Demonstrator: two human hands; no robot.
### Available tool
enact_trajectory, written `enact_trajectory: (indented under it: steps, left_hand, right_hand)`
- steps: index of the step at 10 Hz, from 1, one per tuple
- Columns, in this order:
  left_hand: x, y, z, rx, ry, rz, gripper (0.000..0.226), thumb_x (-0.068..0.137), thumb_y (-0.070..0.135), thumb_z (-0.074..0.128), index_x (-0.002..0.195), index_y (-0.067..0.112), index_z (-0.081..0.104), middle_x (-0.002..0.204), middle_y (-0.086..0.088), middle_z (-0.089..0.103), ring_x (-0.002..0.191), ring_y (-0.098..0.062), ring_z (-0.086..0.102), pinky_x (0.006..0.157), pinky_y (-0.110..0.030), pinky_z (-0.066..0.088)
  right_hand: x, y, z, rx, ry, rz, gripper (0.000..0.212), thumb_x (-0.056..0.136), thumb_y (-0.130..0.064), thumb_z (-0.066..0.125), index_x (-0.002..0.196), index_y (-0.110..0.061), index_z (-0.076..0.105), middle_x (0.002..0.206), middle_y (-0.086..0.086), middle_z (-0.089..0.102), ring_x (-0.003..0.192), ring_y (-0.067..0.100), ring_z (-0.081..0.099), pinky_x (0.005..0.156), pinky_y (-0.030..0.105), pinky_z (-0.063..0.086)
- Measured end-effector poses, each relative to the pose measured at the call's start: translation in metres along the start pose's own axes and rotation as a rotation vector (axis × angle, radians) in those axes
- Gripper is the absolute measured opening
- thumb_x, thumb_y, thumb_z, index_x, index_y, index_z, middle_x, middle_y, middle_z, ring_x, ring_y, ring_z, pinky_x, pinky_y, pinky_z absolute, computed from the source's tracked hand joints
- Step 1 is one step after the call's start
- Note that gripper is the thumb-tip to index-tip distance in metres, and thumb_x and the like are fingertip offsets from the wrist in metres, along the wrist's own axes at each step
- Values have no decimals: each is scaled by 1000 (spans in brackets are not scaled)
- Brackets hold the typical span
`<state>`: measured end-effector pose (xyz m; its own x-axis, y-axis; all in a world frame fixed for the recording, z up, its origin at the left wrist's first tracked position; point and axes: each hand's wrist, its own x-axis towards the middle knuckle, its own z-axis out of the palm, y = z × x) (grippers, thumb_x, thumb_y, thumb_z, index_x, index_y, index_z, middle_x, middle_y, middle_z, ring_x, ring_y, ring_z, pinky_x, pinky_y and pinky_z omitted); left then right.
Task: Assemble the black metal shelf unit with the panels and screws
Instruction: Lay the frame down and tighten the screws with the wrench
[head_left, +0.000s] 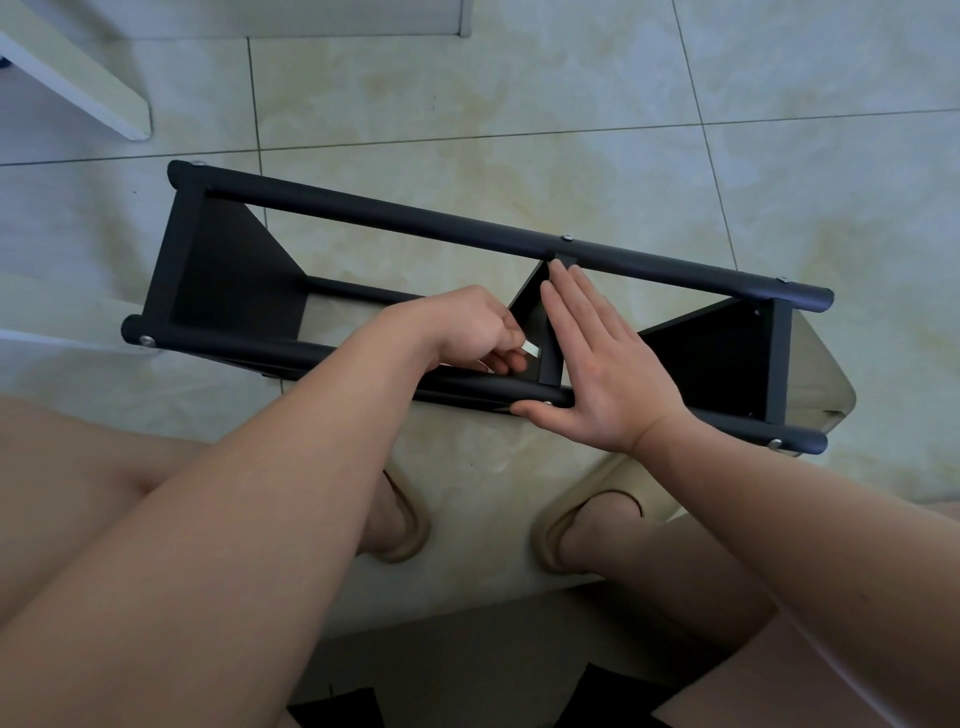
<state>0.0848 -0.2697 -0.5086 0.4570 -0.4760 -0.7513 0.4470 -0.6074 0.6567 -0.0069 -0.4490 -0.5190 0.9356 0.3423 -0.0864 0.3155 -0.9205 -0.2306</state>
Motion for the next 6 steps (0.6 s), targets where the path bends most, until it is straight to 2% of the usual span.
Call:
enact_trajectory:
  steps: [1, 3, 4, 6]
  left_hand:
    - [-1, -1, -1, 31, -14, 6, 21, 102, 11, 52, 84, 14, 64, 75, 2, 73, 70, -10, 64, 72, -25, 50]
    - [-3, -2, -3, 125, -40, 19, 20, 100, 10, 55, 85, 15, 66, 82, 3, 75, 82, -15, 66, 93, -38, 51]
    - [-4, -2, -4, 187, -50, 27, 20, 99, 9, 58, 83, 17, 68, 84, 3, 75, 82, -15, 64, 92, -37, 49]
    - [-5, 1, -5, 324, -69, -1, 21, 95, 14, 65, 77, 26, 67, 80, 5, 62, 80, -15, 54, 80, -29, 41]
  right_hand:
    - [0, 0, 0, 0, 4, -2, 110, 86, -75, 48, 158, 3, 20, 168, 18, 10, 156, 33, 7, 123, 52, 24]
    - [0, 0, 1, 0, 7, 0, 110, 86, -76, 48, 158, 2, 20, 168, 17, 10, 156, 32, 7, 122, 53, 25]
    - [0, 0, 1, -2, 5, 1, 110, 86, -76, 47, 158, 2, 20, 168, 17, 9, 157, 32, 6, 122, 53, 25]
    - [0, 0, 1, 1, 12, -1, 109, 86, -75, 48, 158, 3, 21, 168, 18, 10, 156, 33, 8, 122, 54, 25]
